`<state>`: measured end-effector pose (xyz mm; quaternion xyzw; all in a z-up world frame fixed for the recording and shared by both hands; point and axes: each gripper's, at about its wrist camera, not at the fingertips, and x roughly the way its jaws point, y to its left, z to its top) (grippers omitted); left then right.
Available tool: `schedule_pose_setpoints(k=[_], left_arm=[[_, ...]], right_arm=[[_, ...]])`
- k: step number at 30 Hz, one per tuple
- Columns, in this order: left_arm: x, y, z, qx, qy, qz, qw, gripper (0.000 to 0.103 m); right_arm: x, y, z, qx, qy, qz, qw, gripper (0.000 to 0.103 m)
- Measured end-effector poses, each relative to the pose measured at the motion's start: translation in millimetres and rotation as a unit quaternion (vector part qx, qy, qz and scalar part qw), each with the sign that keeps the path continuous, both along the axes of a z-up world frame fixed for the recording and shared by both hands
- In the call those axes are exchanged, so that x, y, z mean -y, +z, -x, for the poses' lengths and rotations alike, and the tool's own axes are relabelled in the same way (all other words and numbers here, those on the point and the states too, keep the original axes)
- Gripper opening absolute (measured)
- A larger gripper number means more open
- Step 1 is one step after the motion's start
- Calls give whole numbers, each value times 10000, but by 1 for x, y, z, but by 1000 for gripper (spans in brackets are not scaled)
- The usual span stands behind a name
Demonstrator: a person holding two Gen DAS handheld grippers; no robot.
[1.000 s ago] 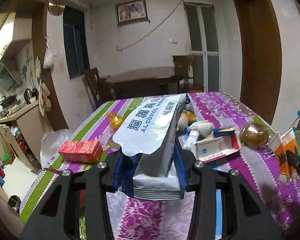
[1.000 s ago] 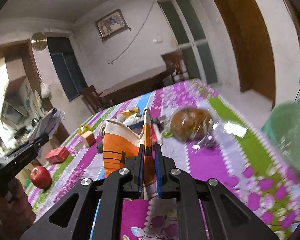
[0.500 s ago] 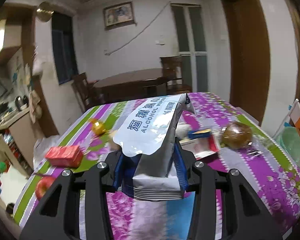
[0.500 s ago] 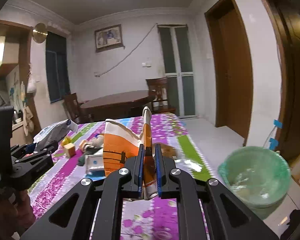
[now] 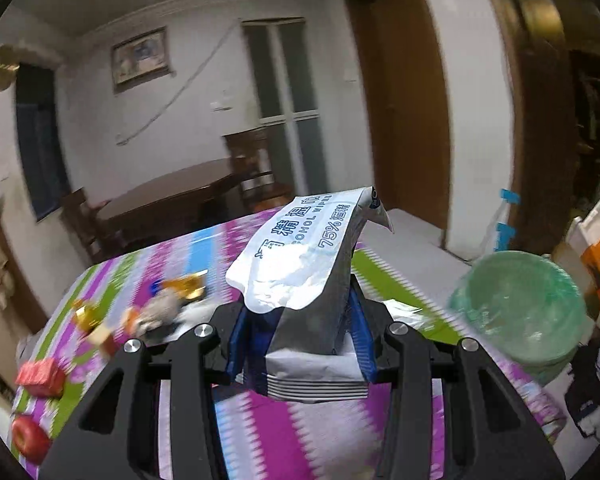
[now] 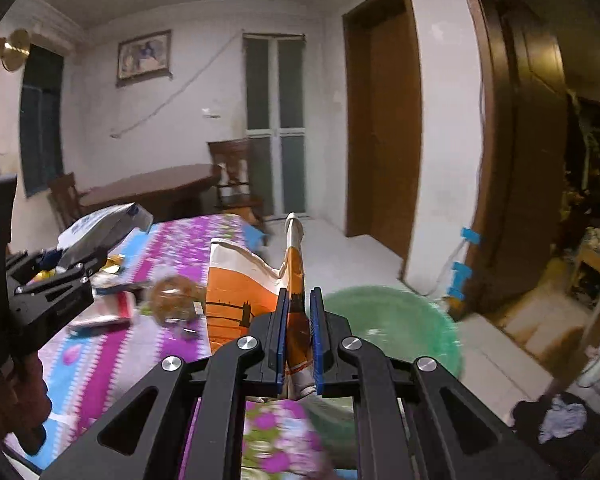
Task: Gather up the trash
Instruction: 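Carry the tube with the right tool while the left tool carries the wipes pack into the green bin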
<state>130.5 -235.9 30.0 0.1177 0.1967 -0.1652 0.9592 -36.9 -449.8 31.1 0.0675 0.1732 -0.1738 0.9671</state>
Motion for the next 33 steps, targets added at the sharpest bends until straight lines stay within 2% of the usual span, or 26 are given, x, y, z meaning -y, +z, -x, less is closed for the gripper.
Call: schedule_pose_setpoints(k=[3,6,9,12,15,19,22,26,33], left_arm=[[29,-3,-6,-219,-523,-2,9984,42],[61,-7,-13,-527,-1195,-90,9914,42],[91,-12,-23,-970,-1894,-179,9769,42],[119,-16,-27,-1350,-2528,-292,9576,42],[139,-19,-26,-1498,-2869,-446,9451,43],[170,-30,-39,-1792,-3068,-625,9327,45],[188,-42,-43,-2024,-3062,-723,9274,45],[200,-55,-48,-2233,-3024,-757,9235,45],[208,-61,-45,-2305,-3059,-818,9201,45]], right_arm=[[30,5,3,-202,-161,-33,9997,11],[64,10,2,-572,-300,-136,9978,11],[95,8,1,-938,-415,-238,9944,11],[125,4,-3,-1329,-477,-464,9889,11],[145,1,-7,-1583,-501,-696,9837,11],[168,-3,-11,-1714,-545,-1005,9785,11],[180,-6,-15,-1802,-518,-1247,9743,11],[182,-15,-36,-1860,-438,-1428,9711,11],[184,-24,-57,-1977,-341,-1581,9668,11]])
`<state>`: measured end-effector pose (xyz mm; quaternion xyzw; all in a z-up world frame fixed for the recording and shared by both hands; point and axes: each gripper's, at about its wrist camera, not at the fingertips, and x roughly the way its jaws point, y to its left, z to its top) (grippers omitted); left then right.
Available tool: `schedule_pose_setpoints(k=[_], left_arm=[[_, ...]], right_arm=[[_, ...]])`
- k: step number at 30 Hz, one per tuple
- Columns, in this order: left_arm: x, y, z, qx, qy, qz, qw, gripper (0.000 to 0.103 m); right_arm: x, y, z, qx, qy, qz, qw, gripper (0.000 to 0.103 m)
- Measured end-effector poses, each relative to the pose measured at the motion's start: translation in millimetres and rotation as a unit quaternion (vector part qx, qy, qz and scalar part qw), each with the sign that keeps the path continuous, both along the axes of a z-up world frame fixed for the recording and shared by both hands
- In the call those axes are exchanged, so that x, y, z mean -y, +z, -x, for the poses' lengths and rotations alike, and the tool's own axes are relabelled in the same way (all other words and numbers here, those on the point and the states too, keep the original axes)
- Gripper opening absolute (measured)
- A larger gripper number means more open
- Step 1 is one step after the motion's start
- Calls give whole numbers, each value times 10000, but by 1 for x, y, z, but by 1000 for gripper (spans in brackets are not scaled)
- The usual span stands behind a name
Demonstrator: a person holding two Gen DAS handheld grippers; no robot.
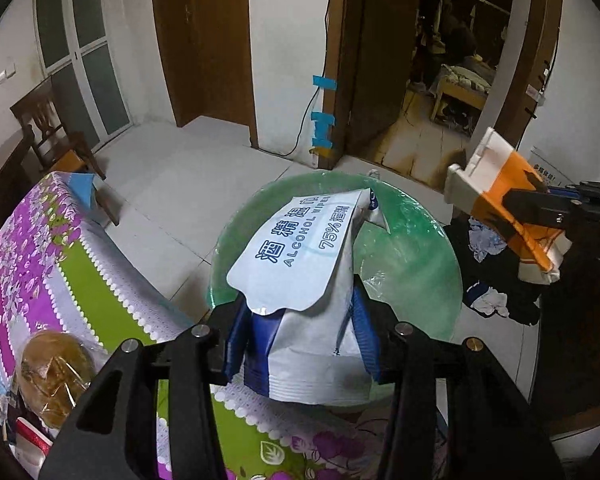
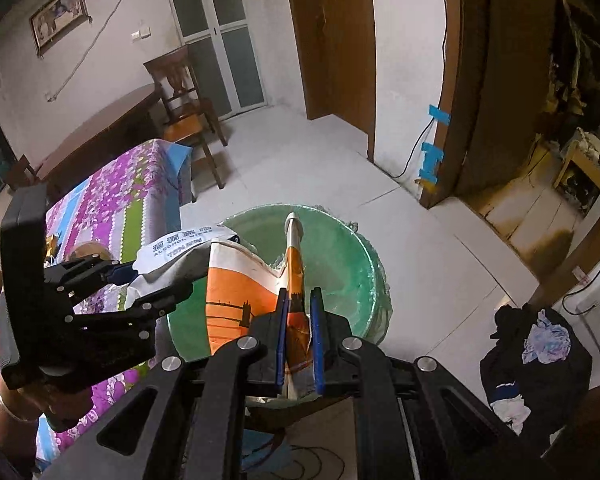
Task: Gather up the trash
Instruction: 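Carry the tube with the right tool while the left tool carries the wipes pack into the green bin, then move both open tools back from the bin to the table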
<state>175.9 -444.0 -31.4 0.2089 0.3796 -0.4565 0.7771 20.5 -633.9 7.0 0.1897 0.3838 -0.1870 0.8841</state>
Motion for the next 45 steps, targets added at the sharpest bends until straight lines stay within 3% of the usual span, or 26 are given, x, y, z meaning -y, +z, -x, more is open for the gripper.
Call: schedule_pose_setpoints(k=[13,15,17,18,19,28,37,45], left_arm=[[9,-7,-14,-101,170,-36,9998,47],[10,-9,-16,-93,229,-57,9997,56],[10,-12,-18,-103,297,-44,9995,89],[9,-12,-18,-98,324,-32,9994,90],[8,-13,-18,-96,323,-39,9994,90],[-10,-17,-18,-76,532,17,9986,90],[-49,-7,2,333,704,210,9967,91],[-95,11,36,617,684,502,9945,92]], right_arm=[[20,-21,-50,-207,134,-307,9992,11],[20,-24,-58,-229,130,-235,9994,11],[20,-26,-63,-200,96,-165,9996,26],[21,-27,-64,-192,36,-147,9997,41],[22,-28,-65,-159,-5,-119,9998,43],[21,-34,-49,64,-143,-106,9998,43],[13,-48,-25,280,-219,-300,9989,43],[-9,-44,-10,531,-175,-120,9984,51]])
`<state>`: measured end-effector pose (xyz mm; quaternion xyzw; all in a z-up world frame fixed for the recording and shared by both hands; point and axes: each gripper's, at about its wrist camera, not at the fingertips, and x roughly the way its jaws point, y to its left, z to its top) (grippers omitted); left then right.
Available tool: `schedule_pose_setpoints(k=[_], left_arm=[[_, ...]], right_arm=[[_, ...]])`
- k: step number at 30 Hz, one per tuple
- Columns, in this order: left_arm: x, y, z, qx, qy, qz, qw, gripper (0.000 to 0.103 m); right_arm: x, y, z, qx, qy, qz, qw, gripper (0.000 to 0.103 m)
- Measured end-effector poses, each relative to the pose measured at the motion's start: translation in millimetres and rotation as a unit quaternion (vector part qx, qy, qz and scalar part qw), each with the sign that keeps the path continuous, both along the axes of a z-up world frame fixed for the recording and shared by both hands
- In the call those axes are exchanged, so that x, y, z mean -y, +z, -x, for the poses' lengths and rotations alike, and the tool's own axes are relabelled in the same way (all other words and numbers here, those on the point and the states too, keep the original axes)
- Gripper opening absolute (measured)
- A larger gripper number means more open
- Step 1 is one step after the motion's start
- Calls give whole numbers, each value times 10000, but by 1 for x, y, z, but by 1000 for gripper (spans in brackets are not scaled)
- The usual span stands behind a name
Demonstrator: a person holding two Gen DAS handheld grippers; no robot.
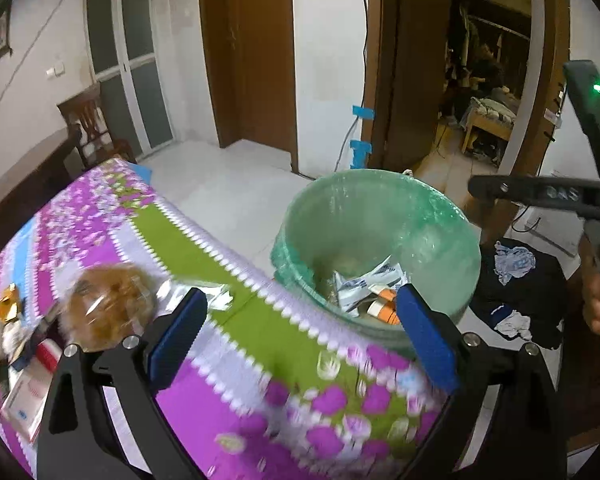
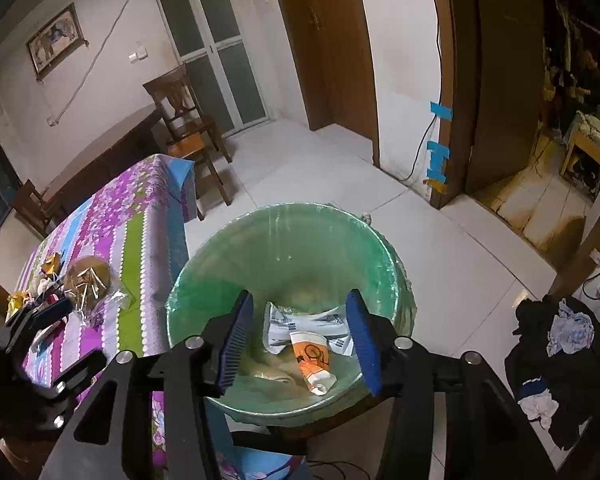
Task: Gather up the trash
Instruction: 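Move both open tools back from the bin to the table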
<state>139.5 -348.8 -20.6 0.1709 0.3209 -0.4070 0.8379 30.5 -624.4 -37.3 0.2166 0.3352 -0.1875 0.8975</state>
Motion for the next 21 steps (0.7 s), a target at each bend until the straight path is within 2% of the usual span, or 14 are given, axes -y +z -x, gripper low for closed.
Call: schedule_pose_setpoints(k=[6,11,14,17,21], left_arm=[[-57,6,7,248,312,138,9991,93],[-120,7,4,512,954,148,9940,93],[-164,10,6,674,1409,169,9876,93],[-203,11,2,640,1845,205,9805,93],[-252,12,-1,613,2471,213,9668,93]], right_arm=[[-29,14,-5,322,201,76,9993,59],[-62,28,-17,591,546,18,9968,65],[-88,39,-31,754,815,-13,9938,67],[-119,49,-51,887,1180,-4,9890,70],[-154,56,-72,956,1555,-32,9832,72]])
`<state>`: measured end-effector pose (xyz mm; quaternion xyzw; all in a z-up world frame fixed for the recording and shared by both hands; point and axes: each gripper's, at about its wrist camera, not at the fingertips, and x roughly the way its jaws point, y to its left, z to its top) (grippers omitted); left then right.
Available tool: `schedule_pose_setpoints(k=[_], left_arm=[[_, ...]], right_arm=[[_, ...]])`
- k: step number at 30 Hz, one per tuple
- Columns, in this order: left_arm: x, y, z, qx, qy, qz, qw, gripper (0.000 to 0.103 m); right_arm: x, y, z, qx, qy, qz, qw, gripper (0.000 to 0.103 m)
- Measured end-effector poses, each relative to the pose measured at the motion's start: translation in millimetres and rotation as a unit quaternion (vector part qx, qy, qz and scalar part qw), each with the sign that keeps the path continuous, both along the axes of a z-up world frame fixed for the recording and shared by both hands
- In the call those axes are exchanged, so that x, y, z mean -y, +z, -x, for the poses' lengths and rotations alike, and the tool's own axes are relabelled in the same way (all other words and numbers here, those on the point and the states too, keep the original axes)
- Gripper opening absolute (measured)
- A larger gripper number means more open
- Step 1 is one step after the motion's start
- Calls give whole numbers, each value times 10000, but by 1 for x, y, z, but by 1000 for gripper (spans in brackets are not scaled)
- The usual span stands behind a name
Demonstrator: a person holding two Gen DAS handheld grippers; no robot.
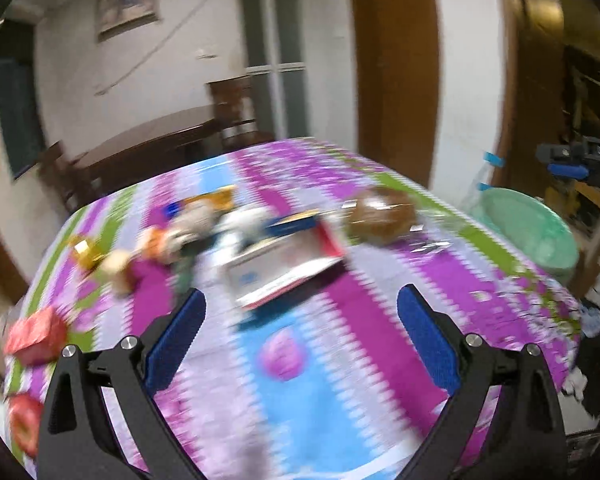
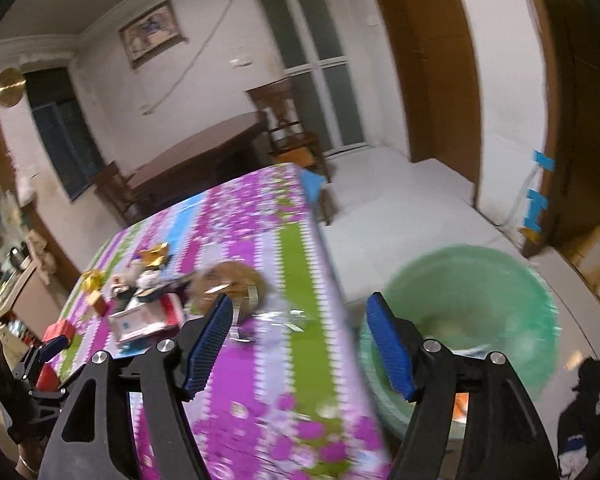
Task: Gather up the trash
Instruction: 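Move both open tools back from the bin to the table, then grasp the blue cigarette box with the right tool while the left tool grasps the white medicine box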
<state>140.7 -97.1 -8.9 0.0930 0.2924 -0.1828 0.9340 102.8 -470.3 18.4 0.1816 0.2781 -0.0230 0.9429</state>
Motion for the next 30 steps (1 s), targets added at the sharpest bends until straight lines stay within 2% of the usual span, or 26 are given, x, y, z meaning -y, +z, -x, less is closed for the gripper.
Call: schedule_pose_setpoints(k=[6,10,16,19,23,30], left_arm=[[-53,-5,3,-85,701,96,9975,93],[-68,-12,15,57,995,-132,9949,93],[-77,-24,24,55,1021,-123,9947,96],[-81,-28,23,26,1082,-153,9940,96],[-94,-29,27,-26,1197,26,9928,96],[-109,-35,31,-186,1328,108,9909,96]], right_arm=[[-49,-3,-34,10,483,-199,9986,75],[-80,-6,-54,-34,747,-295,9968,75],[-114,-12,-70,-84,971,-333,9947,75],[-121,-21,-74,-111,986,-327,9945,75],[-129,-34,-73,-140,996,-235,9947,75],[-154,-61,-76,-254,1283,-134,9913,75]])
